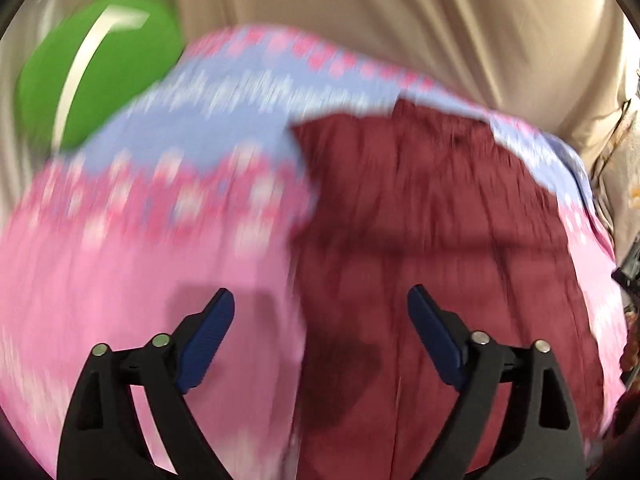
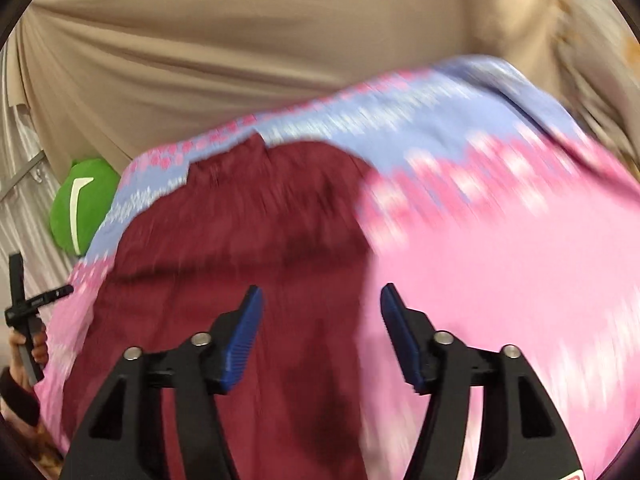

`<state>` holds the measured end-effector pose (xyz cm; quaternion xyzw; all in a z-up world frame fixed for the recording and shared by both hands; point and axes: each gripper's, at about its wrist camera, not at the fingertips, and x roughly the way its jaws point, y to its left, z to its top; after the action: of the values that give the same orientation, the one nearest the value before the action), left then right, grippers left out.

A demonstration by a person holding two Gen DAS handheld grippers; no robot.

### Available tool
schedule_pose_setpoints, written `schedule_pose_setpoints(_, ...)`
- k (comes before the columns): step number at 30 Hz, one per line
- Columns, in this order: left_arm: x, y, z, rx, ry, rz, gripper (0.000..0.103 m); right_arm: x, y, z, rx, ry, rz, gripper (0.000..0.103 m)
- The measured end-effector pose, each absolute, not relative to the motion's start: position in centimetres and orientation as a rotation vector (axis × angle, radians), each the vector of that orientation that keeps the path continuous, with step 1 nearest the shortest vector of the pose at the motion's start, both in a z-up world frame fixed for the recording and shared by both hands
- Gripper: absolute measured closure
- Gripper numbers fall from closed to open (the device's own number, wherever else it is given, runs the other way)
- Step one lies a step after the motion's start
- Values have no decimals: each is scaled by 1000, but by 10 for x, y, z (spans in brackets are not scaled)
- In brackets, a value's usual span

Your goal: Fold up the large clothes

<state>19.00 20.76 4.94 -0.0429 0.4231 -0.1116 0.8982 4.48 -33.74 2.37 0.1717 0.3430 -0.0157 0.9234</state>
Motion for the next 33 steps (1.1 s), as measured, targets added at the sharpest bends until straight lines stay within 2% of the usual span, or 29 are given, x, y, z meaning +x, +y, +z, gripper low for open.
schedule_pose_setpoints(4, 119, 241, 5, -228, 1009, -231, 16, -49, -343, -9, 449, 767, -63, 39)
schedule_pose_setpoints(10, 57, 252, -19, -340, 1035, -268, 16, -123, -318, -38, 478, 807, 26, 34)
schedule_pose_setpoints(16, 24, 250, -28, -367, 1018, -287, 13, -140, -300, -64, 555, 800, 98, 31)
schedule_pose_setpoints(25, 0, 226, -31, -330, 993, -382, 14, -139, -297, -73, 668, 731, 162, 31)
schedule_pose_setpoints(26, 1, 227, -31, -342, 991, -389, 20, -139, -296, -73, 669, 726, 162, 31)
schedule_pose_setpoints(27, 1, 227, -32, -366, 989, -404, 35, -139, -296, -72, 669, 722, 162, 31)
schedule_pose_setpoints(28, 1, 228, -33, -383, 996, -421, 42, -140, -294, -71, 669, 717, 160, 32)
schedule_pose_setpoints(30, -1, 228, -35, -411, 1002, -430, 65, -142, -294, -69, 672, 709, 168, 46)
schedule_pose_setpoints(31, -2, 228, -34, -408, 999, -430, 71, -143, -294, -69, 670, 706, 169, 51)
schedule_pose_setpoints(33, -8, 227, -30, -399, 983, -427, 88, -149, -290, -66, 661, 690, 159, 74)
